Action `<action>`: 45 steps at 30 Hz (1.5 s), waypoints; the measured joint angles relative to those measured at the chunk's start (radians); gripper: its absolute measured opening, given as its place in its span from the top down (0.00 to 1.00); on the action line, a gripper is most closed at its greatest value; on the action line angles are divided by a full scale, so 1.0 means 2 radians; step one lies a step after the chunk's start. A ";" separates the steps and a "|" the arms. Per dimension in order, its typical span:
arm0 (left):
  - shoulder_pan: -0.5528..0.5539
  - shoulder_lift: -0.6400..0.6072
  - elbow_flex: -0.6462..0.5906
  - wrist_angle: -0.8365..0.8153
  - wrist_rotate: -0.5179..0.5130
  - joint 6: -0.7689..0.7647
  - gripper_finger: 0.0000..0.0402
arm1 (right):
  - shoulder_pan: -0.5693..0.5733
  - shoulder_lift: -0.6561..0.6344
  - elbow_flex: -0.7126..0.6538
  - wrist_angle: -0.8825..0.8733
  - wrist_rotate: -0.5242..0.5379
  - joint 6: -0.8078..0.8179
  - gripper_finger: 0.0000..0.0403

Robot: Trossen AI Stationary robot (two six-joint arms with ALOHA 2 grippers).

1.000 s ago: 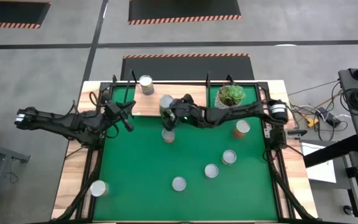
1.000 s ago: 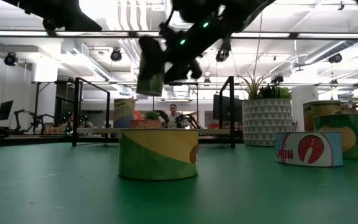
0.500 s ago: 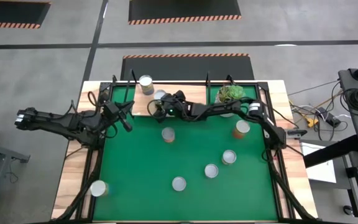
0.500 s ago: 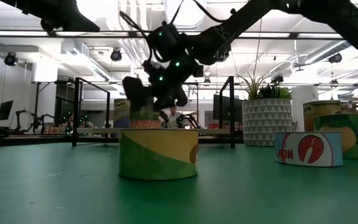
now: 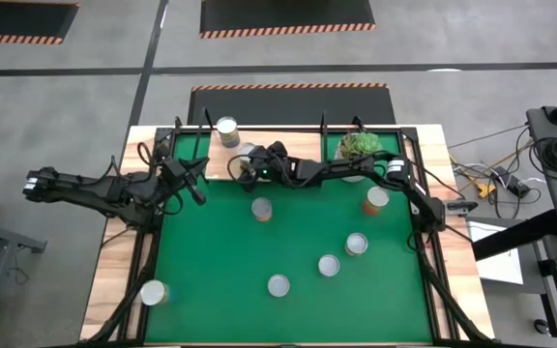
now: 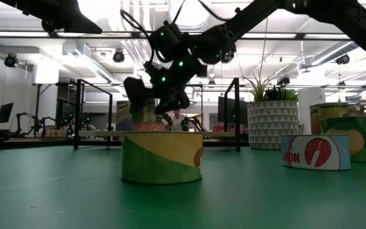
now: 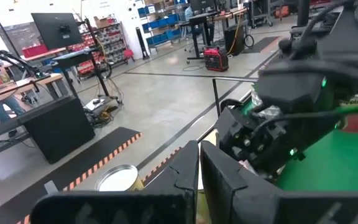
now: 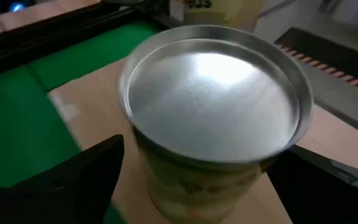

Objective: Pick and place cans onto a shelf
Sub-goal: Put the canned pears on the shelf

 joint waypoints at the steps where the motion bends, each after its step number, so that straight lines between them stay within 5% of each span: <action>1: 0.000 0.000 0.000 -0.001 0.000 0.000 1.00 | 0.000 -0.006 0.000 -0.010 -0.004 0.000 0.10; 13: 0.000 0.000 0.000 -0.006 0.000 -0.002 1.00 | -0.005 -0.114 0.000 -0.196 -0.069 -0.080 0.17; 25: 0.000 0.000 0.000 -0.006 0.000 -0.004 1.00 | -0.073 -0.096 0.000 -0.193 -0.074 -0.144 0.75; 30: 0.000 0.000 0.000 -0.006 0.000 -0.004 1.00 | -0.096 -0.065 -0.001 -0.154 -0.151 -0.144 0.95; 45: 0.000 0.010 0.000 -0.009 0.001 -0.017 1.00 | -0.046 -0.059 -0.001 -0.134 -0.203 -0.148 0.97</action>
